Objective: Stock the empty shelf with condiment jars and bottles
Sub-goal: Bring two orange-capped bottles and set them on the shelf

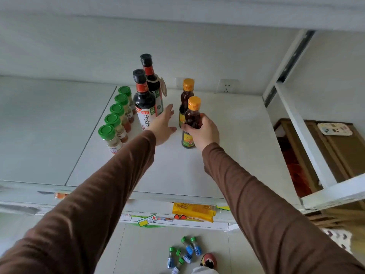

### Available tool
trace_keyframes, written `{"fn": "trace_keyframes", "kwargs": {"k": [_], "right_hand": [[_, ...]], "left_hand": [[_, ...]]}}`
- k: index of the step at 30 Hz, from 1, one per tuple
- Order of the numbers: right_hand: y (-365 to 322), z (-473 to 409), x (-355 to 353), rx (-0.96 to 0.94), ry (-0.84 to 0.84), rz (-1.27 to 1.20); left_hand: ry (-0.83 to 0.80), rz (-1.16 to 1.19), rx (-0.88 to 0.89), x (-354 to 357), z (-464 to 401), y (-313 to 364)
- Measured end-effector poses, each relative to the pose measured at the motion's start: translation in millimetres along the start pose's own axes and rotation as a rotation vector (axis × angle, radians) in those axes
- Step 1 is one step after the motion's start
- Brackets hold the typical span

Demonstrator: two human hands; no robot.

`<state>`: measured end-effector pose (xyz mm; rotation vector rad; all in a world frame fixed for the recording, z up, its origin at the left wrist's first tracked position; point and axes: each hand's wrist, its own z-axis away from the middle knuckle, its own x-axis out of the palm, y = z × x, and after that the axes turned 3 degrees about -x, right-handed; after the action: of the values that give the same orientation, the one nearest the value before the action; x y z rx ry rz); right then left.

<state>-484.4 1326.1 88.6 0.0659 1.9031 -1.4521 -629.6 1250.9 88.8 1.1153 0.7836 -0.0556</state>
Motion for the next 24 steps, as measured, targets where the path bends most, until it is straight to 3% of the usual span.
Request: {"fn": "trace_keyframes", "kwargs": {"k": [11, 17, 24], "right_hand": [[-8, -5, 29, 0.008, 0.066, 0.052], [1, 0, 31, 0.037, -0.055, 0.039], [1, 2, 36, 0.058, -0.005, 0.048]], "left_hand": [[-0.001, 0.078, -0.018, -3, 54, -41], [-0.039, 0.077, -0.022, -2, 62, -41], [-0.077, 0.059, -0.029, 0, 65, -39]]}}
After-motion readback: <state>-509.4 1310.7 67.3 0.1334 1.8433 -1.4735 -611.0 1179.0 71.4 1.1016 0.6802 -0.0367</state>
